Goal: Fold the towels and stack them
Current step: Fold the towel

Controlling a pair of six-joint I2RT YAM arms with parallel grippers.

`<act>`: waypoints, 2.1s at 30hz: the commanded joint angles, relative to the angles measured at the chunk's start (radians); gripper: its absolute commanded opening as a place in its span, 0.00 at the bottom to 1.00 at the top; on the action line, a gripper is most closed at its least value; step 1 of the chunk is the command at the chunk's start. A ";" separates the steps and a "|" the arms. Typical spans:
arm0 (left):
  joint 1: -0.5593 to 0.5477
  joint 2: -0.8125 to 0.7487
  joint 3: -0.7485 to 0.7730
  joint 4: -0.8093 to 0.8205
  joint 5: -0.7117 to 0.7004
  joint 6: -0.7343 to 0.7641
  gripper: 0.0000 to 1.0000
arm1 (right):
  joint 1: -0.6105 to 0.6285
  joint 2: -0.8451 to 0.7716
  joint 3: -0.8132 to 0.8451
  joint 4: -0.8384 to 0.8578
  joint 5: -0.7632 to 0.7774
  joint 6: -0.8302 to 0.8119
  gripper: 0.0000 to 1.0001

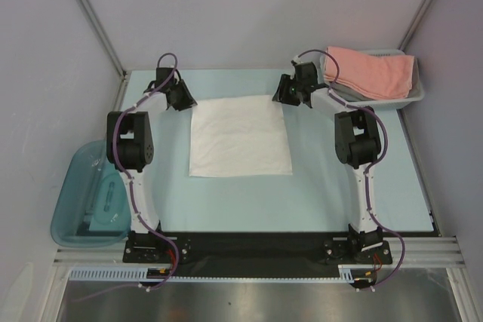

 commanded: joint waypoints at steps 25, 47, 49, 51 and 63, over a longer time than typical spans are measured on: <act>0.081 0.189 0.323 0.027 0.163 -0.095 0.00 | -0.104 0.216 0.382 0.014 -0.120 0.161 0.11; 0.090 0.235 0.355 0.008 0.111 -0.087 0.43 | -0.066 0.202 0.235 0.271 -0.100 0.166 0.54; 0.090 0.226 0.346 0.005 0.104 -0.074 0.45 | -0.059 0.204 0.235 0.267 -0.096 0.138 0.53; 0.090 0.210 0.327 0.008 0.084 -0.058 0.47 | -0.053 0.202 0.231 0.256 -0.082 0.124 0.53; 0.095 0.221 0.355 0.064 0.140 -0.063 0.49 | -0.056 0.135 0.166 0.320 -0.054 0.167 0.52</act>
